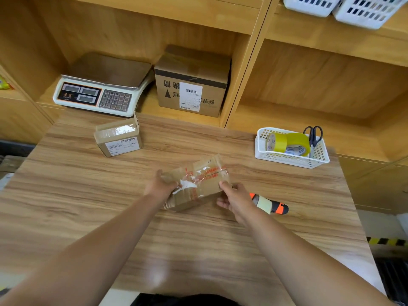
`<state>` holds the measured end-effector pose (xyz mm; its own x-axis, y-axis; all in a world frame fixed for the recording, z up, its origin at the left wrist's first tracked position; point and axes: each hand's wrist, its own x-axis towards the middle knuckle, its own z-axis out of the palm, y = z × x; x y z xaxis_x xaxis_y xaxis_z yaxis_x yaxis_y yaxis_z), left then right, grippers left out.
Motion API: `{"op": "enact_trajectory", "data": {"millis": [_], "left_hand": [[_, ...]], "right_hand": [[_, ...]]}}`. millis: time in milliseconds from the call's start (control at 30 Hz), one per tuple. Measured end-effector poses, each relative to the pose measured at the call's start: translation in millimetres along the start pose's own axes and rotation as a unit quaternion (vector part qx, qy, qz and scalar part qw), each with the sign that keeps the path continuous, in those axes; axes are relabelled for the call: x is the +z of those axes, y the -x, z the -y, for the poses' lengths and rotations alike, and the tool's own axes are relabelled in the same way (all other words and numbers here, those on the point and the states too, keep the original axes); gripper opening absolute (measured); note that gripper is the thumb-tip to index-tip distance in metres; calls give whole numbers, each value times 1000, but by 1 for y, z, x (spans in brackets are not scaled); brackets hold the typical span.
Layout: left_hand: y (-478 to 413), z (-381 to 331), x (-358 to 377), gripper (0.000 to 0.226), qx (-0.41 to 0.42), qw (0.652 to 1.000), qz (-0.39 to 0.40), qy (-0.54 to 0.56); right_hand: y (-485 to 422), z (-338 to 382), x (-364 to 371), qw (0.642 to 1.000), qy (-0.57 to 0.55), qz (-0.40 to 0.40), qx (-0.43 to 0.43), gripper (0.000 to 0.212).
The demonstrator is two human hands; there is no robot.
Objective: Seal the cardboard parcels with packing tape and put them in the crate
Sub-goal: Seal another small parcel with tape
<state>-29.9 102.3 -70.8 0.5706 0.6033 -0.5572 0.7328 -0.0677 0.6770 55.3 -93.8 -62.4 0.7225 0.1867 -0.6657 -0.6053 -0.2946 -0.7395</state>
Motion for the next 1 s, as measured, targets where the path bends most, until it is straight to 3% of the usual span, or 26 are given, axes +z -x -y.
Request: {"op": "enact_trajectory", "data": {"millis": [100, 300, 467, 567, 667, 833, 1000], "left_hand": [[3, 4, 4, 62, 24, 999, -18, -23], [8, 11, 17, 71, 66, 994, -40, -73], [10, 7, 23, 68, 53, 991, -49, -109], [20, -6, 32, 68, 67, 973, -124, -182], [35, -29, 53, 64, 131, 958, -185, -176], [51, -68, 106, 47, 246, 949, -115, -158], [67, -86, 157, 25, 271, 952, 26, -143]], "right_hand": [[-10, -8, -6, 999, 17, 11, 37, 36], [-22, -16, -13, 994, 97, 0, 51, 15], [-19, -15, -20, 989, 135, 32, 45, 13], [-12, -8, -30, 976, 213, 53, -8, 21], [-3, 7, -46, 960, 269, 36, -75, 22], [1, 33, -97, 947, 254, -49, -193, 19], [-23, 28, -158, 929, 319, -79, -170, 18]]}}
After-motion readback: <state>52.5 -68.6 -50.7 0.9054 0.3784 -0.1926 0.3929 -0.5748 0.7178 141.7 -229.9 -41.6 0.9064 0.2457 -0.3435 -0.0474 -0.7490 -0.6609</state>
